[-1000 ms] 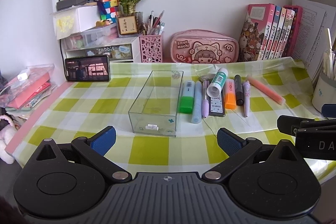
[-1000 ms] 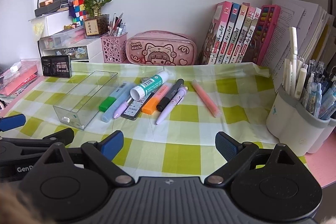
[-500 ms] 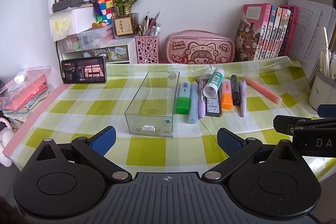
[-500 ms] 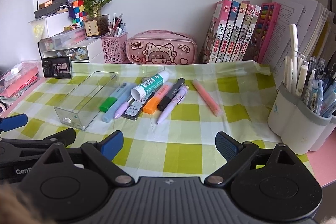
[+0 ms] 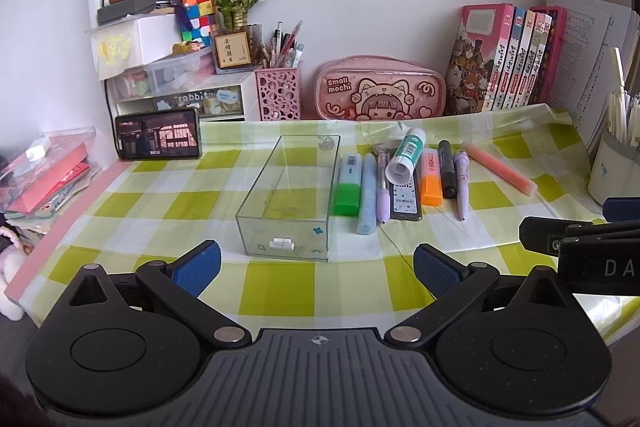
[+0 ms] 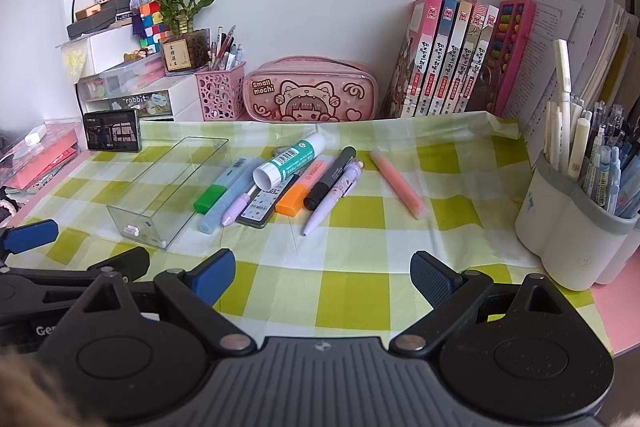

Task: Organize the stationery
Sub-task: 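Move the left gripper toward the clear plastic box, then close the left gripper on the clear box while the right gripper approaches the glue stick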

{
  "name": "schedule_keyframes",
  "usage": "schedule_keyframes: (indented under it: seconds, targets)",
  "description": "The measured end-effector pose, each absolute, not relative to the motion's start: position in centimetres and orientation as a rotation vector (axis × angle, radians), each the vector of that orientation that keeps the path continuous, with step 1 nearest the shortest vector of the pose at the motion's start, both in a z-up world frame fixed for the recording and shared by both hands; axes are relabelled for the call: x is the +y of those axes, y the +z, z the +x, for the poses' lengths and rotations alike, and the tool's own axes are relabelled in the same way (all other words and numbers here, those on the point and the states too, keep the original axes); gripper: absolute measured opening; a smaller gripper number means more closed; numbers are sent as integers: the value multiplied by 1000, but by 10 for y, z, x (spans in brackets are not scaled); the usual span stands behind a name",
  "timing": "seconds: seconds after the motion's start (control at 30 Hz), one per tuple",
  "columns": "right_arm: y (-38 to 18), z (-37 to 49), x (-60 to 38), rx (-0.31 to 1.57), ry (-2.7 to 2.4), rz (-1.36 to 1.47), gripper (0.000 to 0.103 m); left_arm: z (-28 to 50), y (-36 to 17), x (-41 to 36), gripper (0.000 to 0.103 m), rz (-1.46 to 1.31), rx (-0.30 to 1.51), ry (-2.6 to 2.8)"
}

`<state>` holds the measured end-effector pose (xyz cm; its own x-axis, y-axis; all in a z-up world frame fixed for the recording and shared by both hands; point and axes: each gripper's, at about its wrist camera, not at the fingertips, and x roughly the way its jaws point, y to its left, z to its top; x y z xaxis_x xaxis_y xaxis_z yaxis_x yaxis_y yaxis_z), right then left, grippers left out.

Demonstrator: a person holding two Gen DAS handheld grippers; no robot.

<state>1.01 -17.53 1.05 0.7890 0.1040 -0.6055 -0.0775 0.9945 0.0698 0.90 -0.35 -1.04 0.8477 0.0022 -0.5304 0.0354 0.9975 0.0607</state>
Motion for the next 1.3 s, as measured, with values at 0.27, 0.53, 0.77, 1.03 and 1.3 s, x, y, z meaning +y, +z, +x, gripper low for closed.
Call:
schedule_keyframes:
  seconds: [0.27,0.53,0.77,1.03,1.3]
  targets:
    - [8,12,-176,661,96,49,83,10,-11,-3,98,71,561,-20]
    - [-1,24,-179,681,115,44,83,21,-15,6,98,63,563,-13]
    - [-16,56,-202,714,80,82,82,48,-29,26,98,38,569,24]
    - [-25,106,-202,765,143,157,82,79,-52,29,98,55,571,6]
    - [-11,157,-227,776,120,315,82,94,-62,23,92,98,522,-26]
